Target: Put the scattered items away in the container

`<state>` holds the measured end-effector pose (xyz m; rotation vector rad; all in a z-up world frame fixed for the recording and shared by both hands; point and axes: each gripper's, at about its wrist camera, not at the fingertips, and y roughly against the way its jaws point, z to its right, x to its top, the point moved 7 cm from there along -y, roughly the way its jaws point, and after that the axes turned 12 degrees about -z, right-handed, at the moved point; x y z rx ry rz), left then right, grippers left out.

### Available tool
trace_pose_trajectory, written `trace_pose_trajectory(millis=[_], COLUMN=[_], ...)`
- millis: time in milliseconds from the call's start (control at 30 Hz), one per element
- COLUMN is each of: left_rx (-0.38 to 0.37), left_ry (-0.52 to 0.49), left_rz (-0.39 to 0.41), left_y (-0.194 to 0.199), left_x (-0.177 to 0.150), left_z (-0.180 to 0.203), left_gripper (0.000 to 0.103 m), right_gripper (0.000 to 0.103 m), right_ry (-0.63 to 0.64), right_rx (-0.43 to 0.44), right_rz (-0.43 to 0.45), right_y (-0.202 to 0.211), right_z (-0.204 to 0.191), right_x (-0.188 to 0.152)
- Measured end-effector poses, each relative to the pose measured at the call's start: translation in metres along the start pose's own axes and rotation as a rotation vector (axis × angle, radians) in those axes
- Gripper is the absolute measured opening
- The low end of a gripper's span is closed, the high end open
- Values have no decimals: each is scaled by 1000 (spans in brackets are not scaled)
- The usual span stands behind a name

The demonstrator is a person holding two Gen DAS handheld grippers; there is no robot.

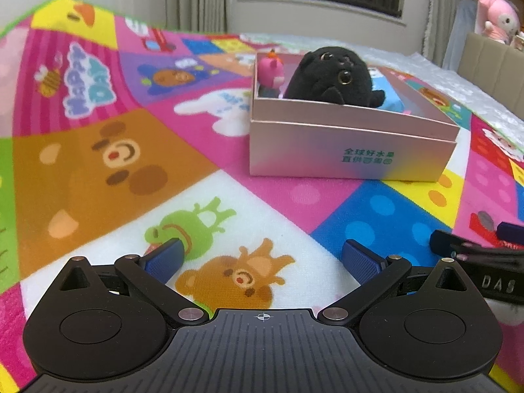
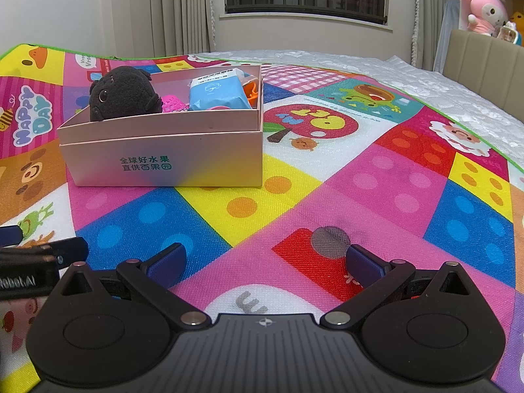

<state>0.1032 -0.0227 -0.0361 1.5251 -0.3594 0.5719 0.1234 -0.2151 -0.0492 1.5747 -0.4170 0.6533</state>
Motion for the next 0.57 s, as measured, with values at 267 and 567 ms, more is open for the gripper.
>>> trace_pose_trajectory(millis=[267,567], left_rx=[18,1], left_ry=[-9,-5], left_rz=[17,33], left_y=[1,1], left_x=[-5,-5], left_z=[2,-1], left_gripper=[103,103], right_gripper=[103,103], right_ry=[0,0], right_rx=[1,0], right_rz=[0,0], right_y=[0,0], right_z=[0,0], right_x=[0,0])
